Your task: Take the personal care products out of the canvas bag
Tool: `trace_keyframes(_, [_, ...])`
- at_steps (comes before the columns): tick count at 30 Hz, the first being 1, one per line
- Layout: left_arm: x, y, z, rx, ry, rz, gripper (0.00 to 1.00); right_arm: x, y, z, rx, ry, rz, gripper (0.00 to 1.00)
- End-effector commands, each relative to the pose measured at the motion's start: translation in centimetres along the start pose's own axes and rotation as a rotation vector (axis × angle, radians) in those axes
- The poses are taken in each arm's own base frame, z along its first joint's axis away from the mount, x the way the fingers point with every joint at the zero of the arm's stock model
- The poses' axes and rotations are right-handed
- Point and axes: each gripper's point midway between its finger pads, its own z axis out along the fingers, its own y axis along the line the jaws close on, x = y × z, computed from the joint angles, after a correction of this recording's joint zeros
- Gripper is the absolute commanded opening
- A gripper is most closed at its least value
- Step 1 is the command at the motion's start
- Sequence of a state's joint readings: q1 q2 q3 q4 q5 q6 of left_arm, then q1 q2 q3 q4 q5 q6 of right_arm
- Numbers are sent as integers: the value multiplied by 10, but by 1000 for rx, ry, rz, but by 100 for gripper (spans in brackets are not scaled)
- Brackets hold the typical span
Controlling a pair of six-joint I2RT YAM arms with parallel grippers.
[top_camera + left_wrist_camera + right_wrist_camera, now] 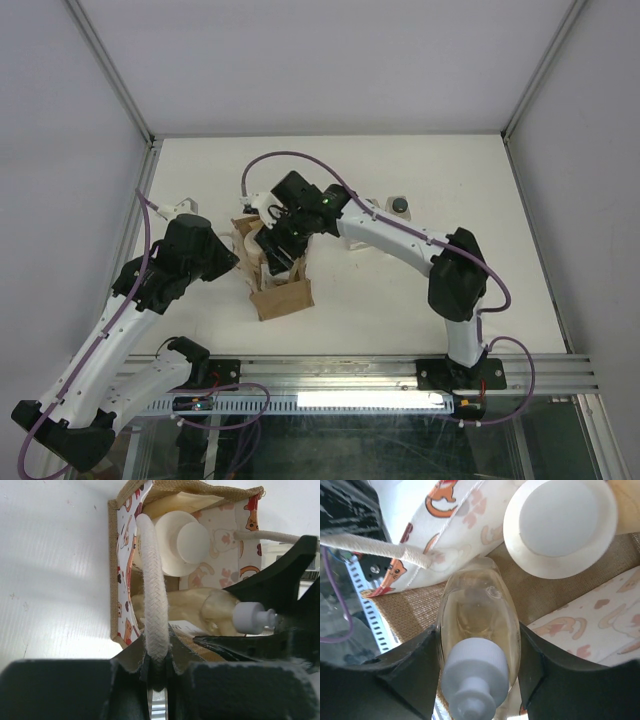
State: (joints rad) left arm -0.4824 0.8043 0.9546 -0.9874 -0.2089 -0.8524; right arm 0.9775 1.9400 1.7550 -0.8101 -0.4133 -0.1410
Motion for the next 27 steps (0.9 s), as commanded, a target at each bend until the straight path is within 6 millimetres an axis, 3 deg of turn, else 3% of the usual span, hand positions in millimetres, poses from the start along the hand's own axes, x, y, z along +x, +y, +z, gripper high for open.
trace_keyframes(1, [-17, -15, -9, 60, -62, -24, 0, -76, 49, -78, -121, -288, 14, 0])
trace_keyframes(7, [-17, -16, -8, 62, -57, -22, 0, -96, 48, -109, -112, -384, 111, 0])
trace_keyframes(13, [-18, -17, -10, 65, -60, -21, 0, -108, 44, -143, -159, -443, 331, 0])
trace_keyframes(21, [-18, -18, -8, 62, -54, -19, 0, -126, 35, -213, -218, -605, 451, 0])
trace_keyframes(27, [-16, -17, -7, 60, -47, -19, 0, -131, 16, -275, -171, -753, 488, 0])
